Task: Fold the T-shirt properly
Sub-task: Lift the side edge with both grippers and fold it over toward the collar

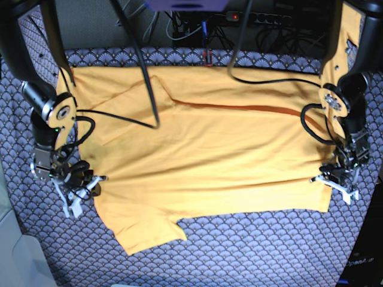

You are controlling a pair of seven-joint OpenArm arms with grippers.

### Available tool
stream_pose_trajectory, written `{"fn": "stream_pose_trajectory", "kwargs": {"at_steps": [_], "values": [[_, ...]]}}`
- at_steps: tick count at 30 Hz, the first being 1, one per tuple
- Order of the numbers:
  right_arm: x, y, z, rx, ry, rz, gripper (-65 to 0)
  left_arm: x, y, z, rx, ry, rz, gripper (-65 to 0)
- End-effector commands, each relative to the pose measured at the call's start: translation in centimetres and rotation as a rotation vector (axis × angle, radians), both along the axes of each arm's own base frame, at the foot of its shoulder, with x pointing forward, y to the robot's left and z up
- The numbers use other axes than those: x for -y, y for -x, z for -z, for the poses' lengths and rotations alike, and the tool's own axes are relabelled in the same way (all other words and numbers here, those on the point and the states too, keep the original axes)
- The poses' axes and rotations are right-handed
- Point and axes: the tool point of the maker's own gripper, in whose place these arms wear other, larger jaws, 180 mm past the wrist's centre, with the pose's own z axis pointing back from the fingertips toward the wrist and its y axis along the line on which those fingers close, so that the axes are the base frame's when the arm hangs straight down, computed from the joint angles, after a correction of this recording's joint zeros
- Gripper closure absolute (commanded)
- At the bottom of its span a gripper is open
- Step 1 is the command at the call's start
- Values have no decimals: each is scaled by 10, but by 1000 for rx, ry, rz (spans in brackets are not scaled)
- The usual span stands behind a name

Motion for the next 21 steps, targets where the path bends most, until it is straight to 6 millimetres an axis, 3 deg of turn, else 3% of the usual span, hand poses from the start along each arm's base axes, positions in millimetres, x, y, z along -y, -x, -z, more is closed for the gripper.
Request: {"fn": "stream_pose_trajectory", "kwargs": {"at_steps": [1,4,7,10,13,21], "values": [[22,-16,-25,63,16,35,0,-13,-13,-25,50,-22,6,0],[27,-7,-16,51,24,43,0,-9,-13,-33,29,-19,64,0],[41,-2,-18,69,75,61,0,-12,-9,-35,7,-33,74,0],[41,3,-24,107,144,71,0,-11,-11,-43,3,-50,78,0],[46,14,-40,145,247,95,0,-9,-4,-43,-19,-69,106,0],[36,41,-85,243,386,155,0,2,16,-59,-41,-173,144,0]]}}
